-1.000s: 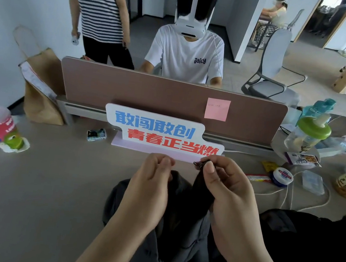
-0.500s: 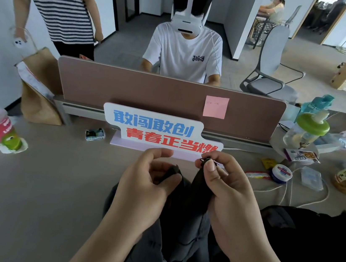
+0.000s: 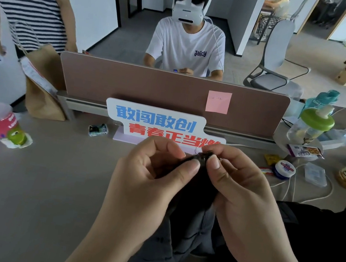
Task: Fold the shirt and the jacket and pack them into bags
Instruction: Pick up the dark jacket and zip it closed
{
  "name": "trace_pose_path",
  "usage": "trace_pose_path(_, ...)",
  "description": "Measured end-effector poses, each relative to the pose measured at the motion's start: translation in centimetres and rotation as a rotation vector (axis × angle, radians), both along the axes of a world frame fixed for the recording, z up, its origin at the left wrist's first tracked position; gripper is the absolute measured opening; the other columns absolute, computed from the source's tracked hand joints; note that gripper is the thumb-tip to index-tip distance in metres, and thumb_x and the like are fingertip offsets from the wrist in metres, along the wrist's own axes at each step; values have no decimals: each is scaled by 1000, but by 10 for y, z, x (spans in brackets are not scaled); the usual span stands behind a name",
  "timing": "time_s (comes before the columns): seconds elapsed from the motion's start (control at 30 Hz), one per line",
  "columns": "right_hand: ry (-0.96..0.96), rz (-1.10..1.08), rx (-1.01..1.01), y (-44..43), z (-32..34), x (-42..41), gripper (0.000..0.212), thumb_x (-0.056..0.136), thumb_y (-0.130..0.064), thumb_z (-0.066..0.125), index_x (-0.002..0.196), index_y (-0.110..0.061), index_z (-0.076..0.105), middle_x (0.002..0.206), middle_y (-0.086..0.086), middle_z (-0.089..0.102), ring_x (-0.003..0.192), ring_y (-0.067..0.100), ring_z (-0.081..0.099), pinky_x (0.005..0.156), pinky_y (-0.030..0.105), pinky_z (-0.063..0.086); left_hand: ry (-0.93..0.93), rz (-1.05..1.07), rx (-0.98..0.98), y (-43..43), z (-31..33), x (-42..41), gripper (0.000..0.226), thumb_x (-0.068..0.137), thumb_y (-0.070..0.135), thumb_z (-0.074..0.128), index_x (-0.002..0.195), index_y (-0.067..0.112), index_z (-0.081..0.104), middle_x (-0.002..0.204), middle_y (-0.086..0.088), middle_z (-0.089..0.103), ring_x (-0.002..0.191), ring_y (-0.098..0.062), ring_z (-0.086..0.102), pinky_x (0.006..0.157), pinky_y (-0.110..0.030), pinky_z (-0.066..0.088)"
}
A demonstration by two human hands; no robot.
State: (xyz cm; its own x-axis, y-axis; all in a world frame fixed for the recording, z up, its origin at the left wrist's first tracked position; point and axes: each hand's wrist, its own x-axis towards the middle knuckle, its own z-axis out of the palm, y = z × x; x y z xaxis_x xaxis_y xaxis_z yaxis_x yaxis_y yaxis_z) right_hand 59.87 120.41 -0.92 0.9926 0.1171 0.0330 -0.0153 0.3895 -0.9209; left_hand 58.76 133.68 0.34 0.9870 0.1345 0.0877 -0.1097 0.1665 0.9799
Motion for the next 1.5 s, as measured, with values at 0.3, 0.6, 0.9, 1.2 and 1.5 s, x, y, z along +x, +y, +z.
trace_pose_path(0.3,-14,-119,-22,2,19,-3,22,60,-24,72,81,-17,75,86,17,71,89,29,66,94,46,48,-36,6,12,0,16,-3,13,57,21,72,68,24,66,72,-1,75,69,-8,71,63,-15,52)
trace_pose_path(0.6,-80,-191,-126,4,24,-2,16,57,-27,73,71,-21,76,78,7,74,80,18,69,78,27,54,-43,26,66,2,16,0,14,64,14,75,67,25,66,65,4,73,61,-4,67,58,-12,49)
trace_pose_path(0.9,-59,-244,-129,6,24,-1,18,55,-27,74,71,-19,76,75,6,73,77,18,66,79,32,51,-17,-10,107,4,12,2,15,63,18,73,65,24,60,66,-2,71,62,-9,64,62,-20,52)
trace_pose_path(1.2,-46,-217,-121,6,26,-3,16,55,-28,73,68,-20,76,71,3,72,74,14,66,76,29,52,-8,-24,137,5,12,1,18,63,17,74,63,25,58,75,-12,73,70,-22,69,70,-35,56)
trace_pose_path(1.5,-9,-185,-150,2,23,-1,6,62,-15,76,68,-18,76,70,3,72,73,16,65,78,31,52,73,-36,3,3,17,-1,37,74,-6,70,67,16,41,72,-10,75,68,-20,72,63,-26,55)
